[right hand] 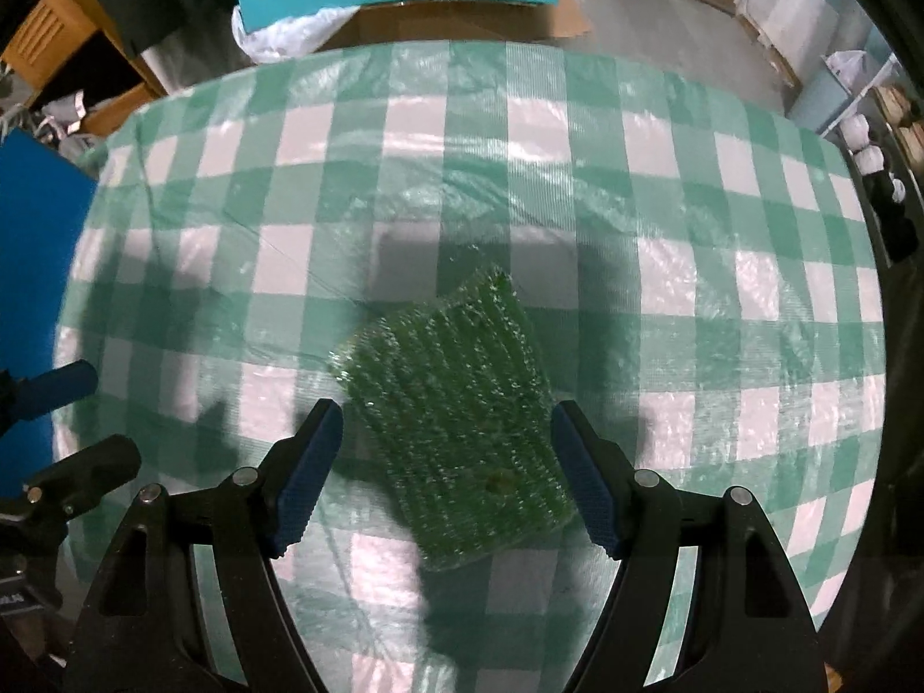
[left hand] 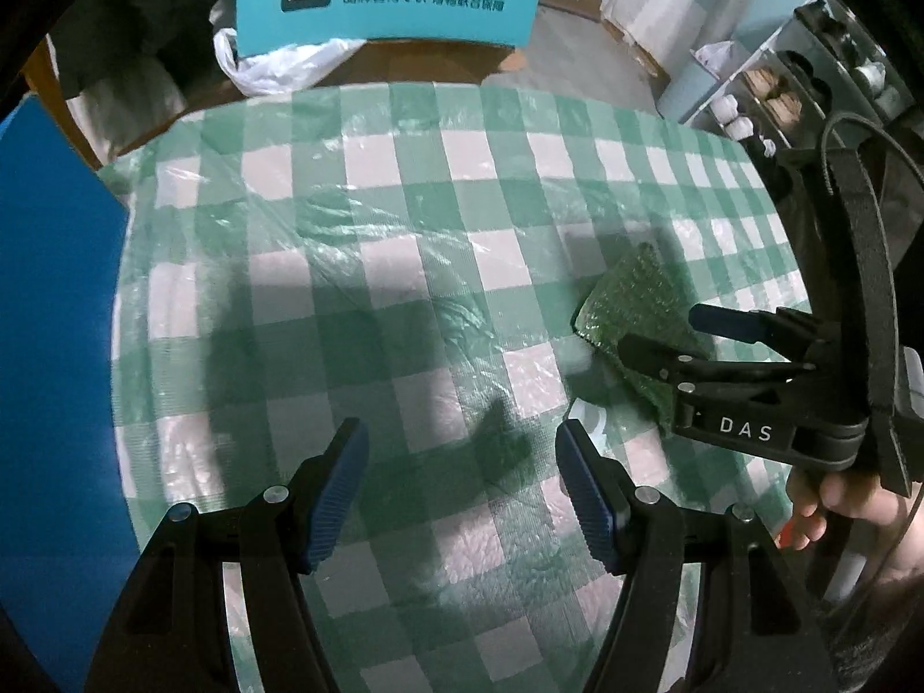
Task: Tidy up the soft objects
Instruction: 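Grasp the green mesh scrubber pad with the right tool, then grasp the small white item on the tablecloth with the left tool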
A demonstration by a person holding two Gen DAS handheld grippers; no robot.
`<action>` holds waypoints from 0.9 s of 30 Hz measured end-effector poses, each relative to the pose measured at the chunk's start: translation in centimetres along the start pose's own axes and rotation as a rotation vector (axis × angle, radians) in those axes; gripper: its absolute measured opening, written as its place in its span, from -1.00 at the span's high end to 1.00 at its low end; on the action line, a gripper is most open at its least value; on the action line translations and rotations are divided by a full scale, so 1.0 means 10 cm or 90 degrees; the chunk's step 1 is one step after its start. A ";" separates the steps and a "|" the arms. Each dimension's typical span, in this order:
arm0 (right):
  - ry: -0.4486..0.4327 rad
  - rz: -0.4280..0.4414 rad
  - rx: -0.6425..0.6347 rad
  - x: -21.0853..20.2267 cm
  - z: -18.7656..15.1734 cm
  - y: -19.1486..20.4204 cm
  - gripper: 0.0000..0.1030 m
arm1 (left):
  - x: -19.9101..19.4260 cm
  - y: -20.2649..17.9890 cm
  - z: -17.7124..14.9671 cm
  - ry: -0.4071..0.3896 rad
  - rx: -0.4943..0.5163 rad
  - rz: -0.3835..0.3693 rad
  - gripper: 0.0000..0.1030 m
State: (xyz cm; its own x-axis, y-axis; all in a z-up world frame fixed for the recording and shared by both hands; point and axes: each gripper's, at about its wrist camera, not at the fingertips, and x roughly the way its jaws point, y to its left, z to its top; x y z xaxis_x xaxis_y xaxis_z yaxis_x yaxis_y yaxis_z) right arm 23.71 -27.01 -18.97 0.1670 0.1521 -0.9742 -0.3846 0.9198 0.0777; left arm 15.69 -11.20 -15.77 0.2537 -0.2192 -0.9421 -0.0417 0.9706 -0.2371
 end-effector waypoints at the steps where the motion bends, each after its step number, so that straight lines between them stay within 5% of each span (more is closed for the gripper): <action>1: 0.002 -0.002 -0.003 0.03 0.00 -0.01 -0.44 | 0.02 -0.01 0.00 0.003 0.002 -0.001 -0.33; 13: -0.001 -0.020 -0.032 0.17 -0.07 -0.05 -0.41 | 0.14 -0.13 0.00 0.022 0.020 -0.007 -0.33; 20: -0.011 -0.008 0.006 0.06 -0.24 -0.15 0.58 | 0.21 -0.25 -0.02 0.037 0.019 -0.033 -0.33; 27: -0.027 0.014 0.071 -0.04 -0.39 -0.31 0.63 | 0.28 -0.44 -0.05 0.042 0.039 -0.036 -0.33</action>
State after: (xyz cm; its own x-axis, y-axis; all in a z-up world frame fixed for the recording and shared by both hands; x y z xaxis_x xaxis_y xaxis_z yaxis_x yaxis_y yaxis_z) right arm 21.29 -31.33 -19.70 0.1983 0.1857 -0.9624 -0.2858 0.9502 0.1245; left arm 16.07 -16.12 -17.50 0.1902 -0.2776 -0.9417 0.0302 0.9604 -0.2770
